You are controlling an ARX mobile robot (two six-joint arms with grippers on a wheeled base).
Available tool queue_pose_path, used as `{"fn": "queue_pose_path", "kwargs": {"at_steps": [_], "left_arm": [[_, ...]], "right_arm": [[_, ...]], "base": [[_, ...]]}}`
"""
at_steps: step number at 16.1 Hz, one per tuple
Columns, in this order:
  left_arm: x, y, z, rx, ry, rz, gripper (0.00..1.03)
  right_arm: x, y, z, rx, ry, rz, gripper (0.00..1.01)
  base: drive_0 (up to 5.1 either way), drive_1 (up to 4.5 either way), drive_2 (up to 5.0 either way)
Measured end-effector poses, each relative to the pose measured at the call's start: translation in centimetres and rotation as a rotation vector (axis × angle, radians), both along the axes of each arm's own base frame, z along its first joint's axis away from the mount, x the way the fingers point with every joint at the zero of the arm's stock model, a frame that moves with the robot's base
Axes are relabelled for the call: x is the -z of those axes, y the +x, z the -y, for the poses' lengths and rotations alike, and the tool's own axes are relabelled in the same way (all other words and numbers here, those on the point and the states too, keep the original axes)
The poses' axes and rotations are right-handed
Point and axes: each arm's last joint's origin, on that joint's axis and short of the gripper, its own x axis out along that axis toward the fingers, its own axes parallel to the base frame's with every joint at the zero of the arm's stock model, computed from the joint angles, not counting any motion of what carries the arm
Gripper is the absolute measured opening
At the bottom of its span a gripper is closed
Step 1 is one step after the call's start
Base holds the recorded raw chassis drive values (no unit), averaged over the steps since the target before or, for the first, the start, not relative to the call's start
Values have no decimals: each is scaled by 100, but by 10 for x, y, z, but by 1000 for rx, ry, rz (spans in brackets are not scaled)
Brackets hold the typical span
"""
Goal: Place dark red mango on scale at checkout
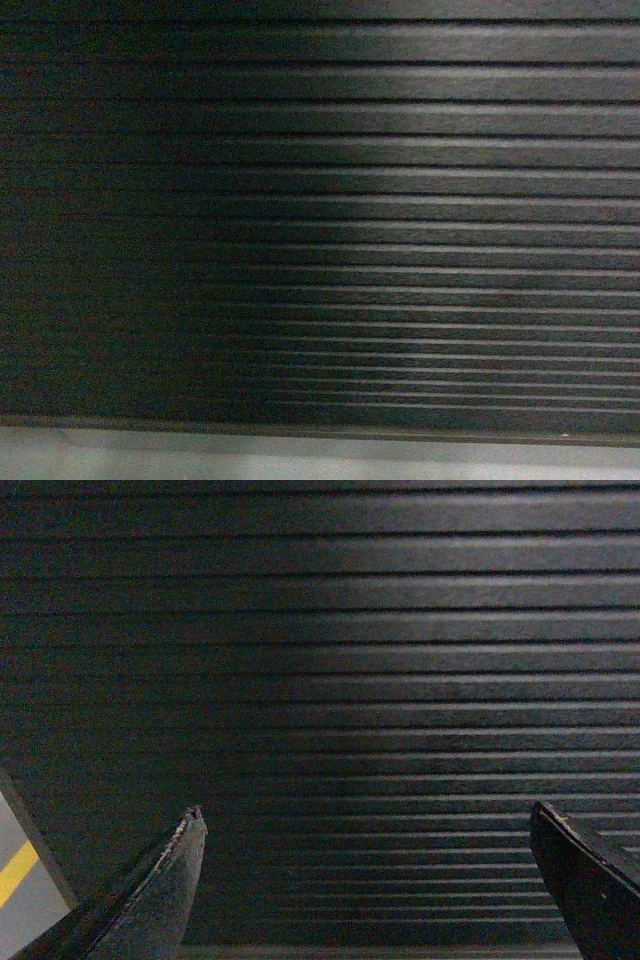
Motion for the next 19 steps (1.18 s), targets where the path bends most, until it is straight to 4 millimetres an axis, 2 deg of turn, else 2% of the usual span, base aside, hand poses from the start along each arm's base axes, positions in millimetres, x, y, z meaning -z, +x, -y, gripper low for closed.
{"fn": "queue_pose_path", "kwargs": {"at_steps": [19], "left_arm": [[0,0,0,0,0,2,98]], "right_arm": [[0,0,0,1,0,1,98]], "base": [[0,0,0]]}}
